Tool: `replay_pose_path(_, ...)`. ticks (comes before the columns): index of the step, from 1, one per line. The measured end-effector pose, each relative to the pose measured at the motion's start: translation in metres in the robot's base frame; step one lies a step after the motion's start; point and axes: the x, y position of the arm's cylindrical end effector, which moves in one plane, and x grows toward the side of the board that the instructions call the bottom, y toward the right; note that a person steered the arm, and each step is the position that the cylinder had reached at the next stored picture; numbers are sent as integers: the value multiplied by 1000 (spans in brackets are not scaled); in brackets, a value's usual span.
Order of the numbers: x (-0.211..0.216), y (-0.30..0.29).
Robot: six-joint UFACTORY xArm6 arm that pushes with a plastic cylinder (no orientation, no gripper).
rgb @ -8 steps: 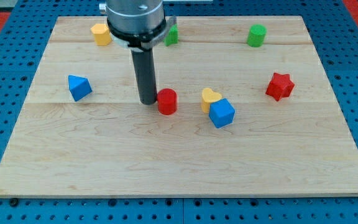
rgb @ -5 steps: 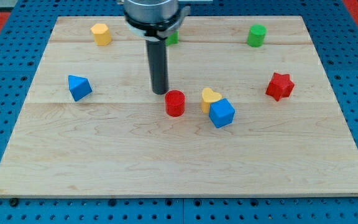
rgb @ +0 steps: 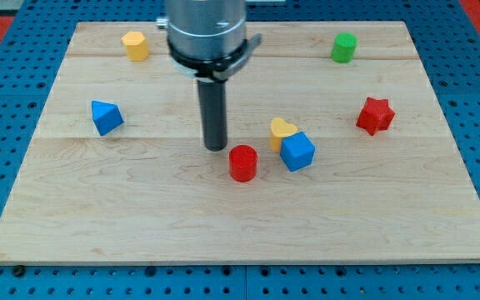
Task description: Move the red circle to the bottom right
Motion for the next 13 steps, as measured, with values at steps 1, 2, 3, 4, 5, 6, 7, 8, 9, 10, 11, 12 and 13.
replay_pose_path(1,17,29)
replay_pose_path(2,35,62)
replay_pose_path(3,50,67)
replay_pose_path(4,50,65)
replay_pose_path(5,58,65)
replay_pose_path(6,68,66)
replay_pose_path(7,78,81)
replay_pose_path(8,88,114)
replay_pose_path(9,88,159)
replay_pose_path(10,74,169)
replay_pose_path(11,74,181)
replay_pose_path(12,81,211)
replay_pose_path(13,84,222)
